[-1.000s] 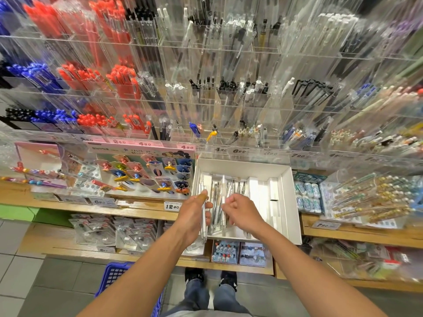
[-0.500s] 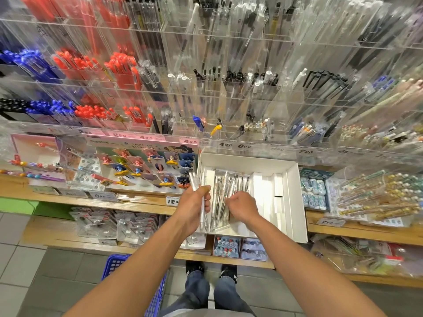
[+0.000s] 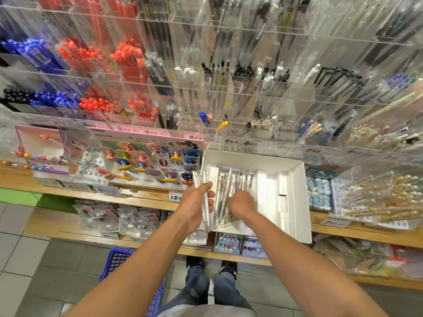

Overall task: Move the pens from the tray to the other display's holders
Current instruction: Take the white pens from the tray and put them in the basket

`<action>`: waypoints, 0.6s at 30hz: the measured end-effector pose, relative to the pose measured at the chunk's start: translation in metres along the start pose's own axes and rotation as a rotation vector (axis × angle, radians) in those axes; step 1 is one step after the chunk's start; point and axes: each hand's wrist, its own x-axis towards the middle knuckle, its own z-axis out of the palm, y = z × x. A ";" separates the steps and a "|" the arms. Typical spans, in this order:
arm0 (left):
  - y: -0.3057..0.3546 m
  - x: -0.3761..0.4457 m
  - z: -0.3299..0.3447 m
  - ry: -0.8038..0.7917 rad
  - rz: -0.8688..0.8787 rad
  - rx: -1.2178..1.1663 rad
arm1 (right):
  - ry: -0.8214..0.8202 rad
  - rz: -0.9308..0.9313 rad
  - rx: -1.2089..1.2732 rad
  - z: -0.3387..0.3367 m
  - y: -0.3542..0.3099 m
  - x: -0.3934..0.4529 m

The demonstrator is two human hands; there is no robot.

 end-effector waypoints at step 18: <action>0.001 0.000 0.004 0.000 0.008 0.037 | -0.193 -0.316 0.415 -0.030 -0.017 -0.047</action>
